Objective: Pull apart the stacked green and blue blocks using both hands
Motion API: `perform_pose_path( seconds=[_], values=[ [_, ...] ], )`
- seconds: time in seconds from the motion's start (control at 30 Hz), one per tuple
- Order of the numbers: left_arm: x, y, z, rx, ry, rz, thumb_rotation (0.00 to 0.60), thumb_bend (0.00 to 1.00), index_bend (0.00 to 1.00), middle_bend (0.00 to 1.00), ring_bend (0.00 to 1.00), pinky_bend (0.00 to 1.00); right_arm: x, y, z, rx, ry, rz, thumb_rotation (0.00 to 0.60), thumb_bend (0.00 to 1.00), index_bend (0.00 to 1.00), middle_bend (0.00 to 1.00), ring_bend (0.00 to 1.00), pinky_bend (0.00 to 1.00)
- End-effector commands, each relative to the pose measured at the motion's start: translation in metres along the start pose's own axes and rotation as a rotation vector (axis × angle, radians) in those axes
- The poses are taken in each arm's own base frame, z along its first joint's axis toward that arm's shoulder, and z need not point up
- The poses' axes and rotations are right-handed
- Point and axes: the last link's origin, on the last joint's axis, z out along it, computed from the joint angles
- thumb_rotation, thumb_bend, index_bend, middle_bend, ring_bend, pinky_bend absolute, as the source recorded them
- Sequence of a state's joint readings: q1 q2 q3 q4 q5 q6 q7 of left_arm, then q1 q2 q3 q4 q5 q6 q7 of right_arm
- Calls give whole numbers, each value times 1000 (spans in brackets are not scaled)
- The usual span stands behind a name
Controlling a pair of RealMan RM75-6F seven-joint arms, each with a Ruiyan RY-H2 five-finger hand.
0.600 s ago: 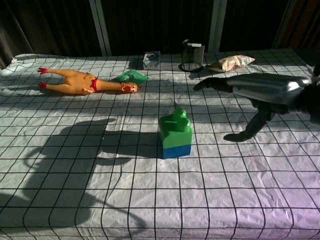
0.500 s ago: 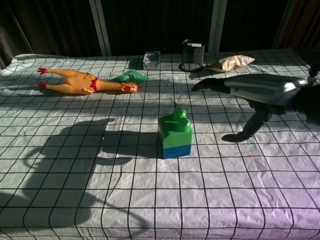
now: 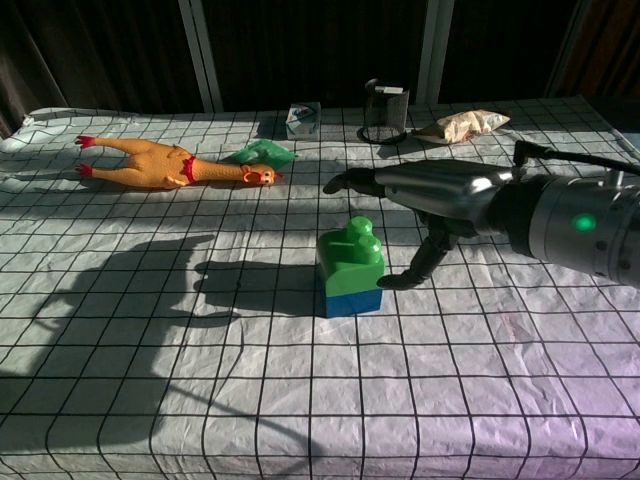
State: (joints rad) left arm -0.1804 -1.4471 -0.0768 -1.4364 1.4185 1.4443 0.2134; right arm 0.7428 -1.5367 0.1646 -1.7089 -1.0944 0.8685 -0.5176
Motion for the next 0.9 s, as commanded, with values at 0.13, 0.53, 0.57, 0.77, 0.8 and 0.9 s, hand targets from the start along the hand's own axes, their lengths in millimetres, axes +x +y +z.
perform_pose_path(
  seconds=[0.13,0.53,0.57,0.77,0.8,0.9],
  values=[
    [0,-1,-1,-1,-3,-5,600,341,0,46,0,22,-6,-13,16,1,-33,-14,600,171,67,26,0,0],
    [0,-1,-3,-2,0,-11,600,341,0,46,0,23,-7,-14,26,-46,-3,-31,600,182,397,275,42,118],
    [0,-1,-3,-3,0,-11,600,341,0,46,0,23,-7,-13,25,-48,0,-35,600,182,402,276,45,122],
    [0,-1,-3,-7,-5,-13,600,340,0,46,0,22,-7,-11,24,-58,7,-47,600,185,426,293,72,155],
    [0,-1,-2,-9,-8,-14,600,340,0,46,0,23,-7,-10,24,-61,9,-47,600,186,444,307,90,172],
    [-1,-1,-1,-10,-12,-15,600,341,0,46,0,22,-9,-10,25,-67,16,-62,600,201,547,382,198,270]
  ],
)
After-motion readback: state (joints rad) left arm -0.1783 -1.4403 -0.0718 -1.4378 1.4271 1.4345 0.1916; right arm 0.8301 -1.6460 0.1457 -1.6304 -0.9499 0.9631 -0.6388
